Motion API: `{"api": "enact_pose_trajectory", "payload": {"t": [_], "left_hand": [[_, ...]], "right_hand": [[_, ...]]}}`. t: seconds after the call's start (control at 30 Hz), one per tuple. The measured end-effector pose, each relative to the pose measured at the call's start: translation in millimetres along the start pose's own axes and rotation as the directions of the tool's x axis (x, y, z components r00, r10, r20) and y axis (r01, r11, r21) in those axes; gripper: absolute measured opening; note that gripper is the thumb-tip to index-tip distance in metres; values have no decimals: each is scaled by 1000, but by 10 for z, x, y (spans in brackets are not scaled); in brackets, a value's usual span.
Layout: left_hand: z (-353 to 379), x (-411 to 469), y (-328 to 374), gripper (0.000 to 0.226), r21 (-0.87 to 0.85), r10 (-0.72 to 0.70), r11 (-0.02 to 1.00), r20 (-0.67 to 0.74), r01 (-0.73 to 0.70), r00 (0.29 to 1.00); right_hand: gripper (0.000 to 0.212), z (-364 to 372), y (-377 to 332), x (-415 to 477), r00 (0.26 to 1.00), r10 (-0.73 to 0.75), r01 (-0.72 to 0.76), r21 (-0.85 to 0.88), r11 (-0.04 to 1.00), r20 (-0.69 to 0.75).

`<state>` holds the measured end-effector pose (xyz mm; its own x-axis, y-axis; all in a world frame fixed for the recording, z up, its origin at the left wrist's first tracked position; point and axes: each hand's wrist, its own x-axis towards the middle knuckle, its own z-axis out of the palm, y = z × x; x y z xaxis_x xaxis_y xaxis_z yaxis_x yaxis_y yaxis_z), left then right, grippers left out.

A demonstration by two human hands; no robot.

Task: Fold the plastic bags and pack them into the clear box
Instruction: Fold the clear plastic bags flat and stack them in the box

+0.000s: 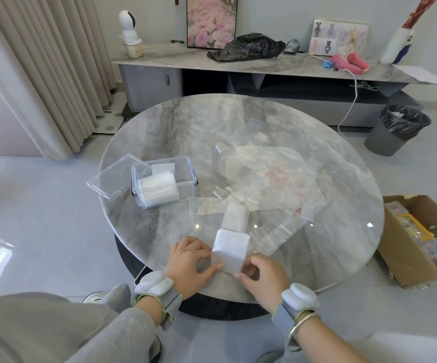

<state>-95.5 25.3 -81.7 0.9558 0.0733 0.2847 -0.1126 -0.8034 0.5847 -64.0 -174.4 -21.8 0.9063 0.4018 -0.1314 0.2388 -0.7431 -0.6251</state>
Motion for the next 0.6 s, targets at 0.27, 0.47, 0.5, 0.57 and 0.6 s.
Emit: {"api": "enact_pose_trajectory", "payload": {"t": [0.27, 0.47, 0.5, 0.57, 0.6], "left_hand": [[-153, 3, -46, 43, -124, -138, 980, 128, 154, 982], [-174, 35, -90, 32, -110, -125, 984, 138, 141, 982], [-179, 37, -80, 32, -99, -115, 987, 136, 129, 984], [-186, 34, -77, 34, -75, -100, 991, 137, 110, 986], [-185, 33, -81, 36, -64, -89, 993, 137, 99, 986]], "right_hand": [[23, 64, 73, 75, 991, 135, -136, 140, 981, 16], [30, 65, 73, 81, 989, 145, -145, 142, 979, 12], [31, 66, 72, 78, 989, 146, -146, 148, 978, 11], [29, 70, 61, 74, 989, 144, -145, 145, 979, 18], [28, 69, 57, 72, 990, 139, -140, 133, 981, 22]]}}
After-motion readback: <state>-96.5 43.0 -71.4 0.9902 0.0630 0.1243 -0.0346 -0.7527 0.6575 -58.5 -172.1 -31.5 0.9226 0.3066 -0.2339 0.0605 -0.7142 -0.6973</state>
